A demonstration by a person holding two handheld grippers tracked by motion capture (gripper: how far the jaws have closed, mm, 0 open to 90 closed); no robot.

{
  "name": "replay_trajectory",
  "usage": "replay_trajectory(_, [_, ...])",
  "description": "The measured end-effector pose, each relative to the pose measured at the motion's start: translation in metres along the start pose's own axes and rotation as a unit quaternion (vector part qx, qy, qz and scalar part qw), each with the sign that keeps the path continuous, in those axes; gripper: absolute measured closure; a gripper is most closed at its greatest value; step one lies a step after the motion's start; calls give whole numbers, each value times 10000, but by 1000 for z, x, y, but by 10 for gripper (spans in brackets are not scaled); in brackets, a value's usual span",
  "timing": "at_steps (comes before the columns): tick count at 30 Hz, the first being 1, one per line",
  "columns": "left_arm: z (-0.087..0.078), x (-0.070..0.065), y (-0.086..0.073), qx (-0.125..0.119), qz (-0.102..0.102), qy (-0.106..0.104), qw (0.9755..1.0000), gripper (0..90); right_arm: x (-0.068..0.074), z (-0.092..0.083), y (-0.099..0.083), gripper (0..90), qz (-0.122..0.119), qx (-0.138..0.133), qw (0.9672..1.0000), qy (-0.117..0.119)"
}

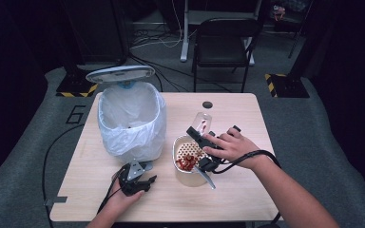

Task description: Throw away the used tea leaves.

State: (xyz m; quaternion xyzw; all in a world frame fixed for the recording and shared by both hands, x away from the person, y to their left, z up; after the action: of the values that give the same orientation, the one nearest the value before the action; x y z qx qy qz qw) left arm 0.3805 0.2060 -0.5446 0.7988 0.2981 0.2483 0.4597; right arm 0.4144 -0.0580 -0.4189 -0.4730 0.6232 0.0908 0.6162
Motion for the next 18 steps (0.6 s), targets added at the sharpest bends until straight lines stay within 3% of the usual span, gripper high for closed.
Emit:
replay_trajectory(13, [0,0,0,-5,4,12,10000,376,1,-1,1,432,17,-53,10000,-13])
replay_trajectory(18, [0,0,0,-1,4,7,10000,376,0,-1,2,432,-87,-71,9999,-38])
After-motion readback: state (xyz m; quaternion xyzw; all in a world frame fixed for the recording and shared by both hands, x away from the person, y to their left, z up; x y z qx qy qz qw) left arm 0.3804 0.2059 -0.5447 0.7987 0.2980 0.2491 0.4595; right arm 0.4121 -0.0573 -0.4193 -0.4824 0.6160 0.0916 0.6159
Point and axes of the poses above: each handheld gripper's, and its own axes: z roughly forward along the jaws, y roughly out of its top, x roughly to its left, the point moved 3 cm from there along z, roughly forward along the jaws, and after that the axes turned 10 degrees about -x, right-handed, at the moved point
